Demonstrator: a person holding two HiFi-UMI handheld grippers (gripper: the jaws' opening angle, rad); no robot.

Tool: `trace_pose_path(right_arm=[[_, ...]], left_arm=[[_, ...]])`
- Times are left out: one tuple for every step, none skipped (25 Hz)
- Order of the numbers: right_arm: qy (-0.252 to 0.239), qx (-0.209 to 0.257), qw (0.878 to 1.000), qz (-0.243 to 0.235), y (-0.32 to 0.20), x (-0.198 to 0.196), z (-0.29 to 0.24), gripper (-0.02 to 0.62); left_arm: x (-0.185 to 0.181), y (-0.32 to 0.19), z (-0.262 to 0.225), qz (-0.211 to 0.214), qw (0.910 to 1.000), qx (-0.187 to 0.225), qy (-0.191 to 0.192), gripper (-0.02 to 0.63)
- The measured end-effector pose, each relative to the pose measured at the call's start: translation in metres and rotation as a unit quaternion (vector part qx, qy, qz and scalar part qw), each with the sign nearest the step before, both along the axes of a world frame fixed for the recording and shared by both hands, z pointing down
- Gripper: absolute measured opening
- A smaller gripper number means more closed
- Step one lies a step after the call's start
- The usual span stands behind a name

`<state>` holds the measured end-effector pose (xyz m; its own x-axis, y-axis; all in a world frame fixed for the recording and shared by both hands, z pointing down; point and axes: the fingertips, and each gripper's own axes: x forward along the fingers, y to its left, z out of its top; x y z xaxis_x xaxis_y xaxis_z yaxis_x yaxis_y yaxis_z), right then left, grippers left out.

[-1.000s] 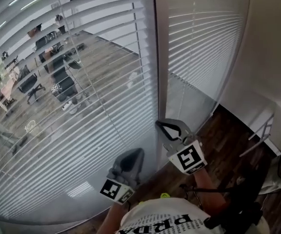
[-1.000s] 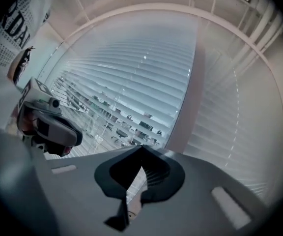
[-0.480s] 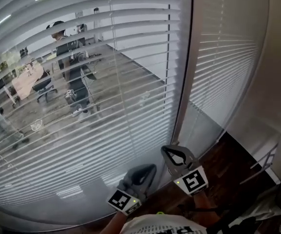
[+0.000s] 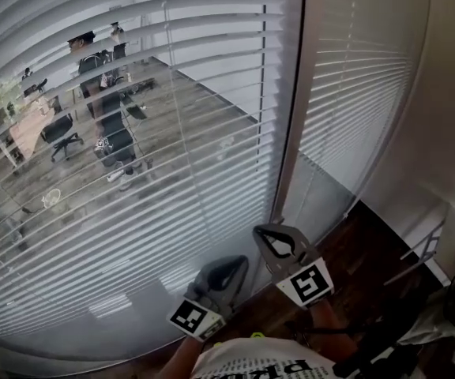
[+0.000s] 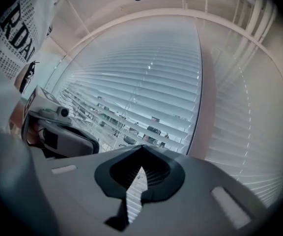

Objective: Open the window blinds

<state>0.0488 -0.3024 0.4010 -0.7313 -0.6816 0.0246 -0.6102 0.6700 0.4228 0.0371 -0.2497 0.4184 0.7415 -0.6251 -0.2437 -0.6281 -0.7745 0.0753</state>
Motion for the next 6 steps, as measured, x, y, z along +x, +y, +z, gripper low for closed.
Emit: trace_pose_path(right_arm=[[0.002, 0.0, 1.0, 0.001, -0.003, -0.006, 0.001, 0.008], [0.004, 0.0, 1.0, 0.001, -0.005, -0.011, 0.001, 0.008], [0.006, 0.0, 1.0, 0.002, -0.006, -0.014, 0.001, 0.008], [0.008, -0.001, 1.0, 0.003, -0.007, -0.016, 0.001, 0.008], [0.01, -0.003, 1.0, 0.004, -0.008, -0.017, 0.001, 0.008], [0.012, -0.004, 1.0, 0.005, -0.01, -0.018, 0.001, 0.008]], left_arm=[[-0.006, -0.002, 0.0, 0.001, 1.0, -0.001, 0.001, -0.008], [-0.011, -0.004, 0.001, 0.002, 1.0, -0.002, 0.001, -0.008], [-0.014, -0.006, 0.0, 0.003, 1.0, -0.003, 0.002, -0.008], [-0.016, -0.007, 0.0, 0.004, 1.0, -0.004, 0.003, -0.008], [-0.017, -0.008, -0.001, 0.004, 1.0, -0.005, 0.004, -0.008], [-0.018, -0.009, -0.001, 0.005, 1.0, -0.006, 0.005, -0.008]])
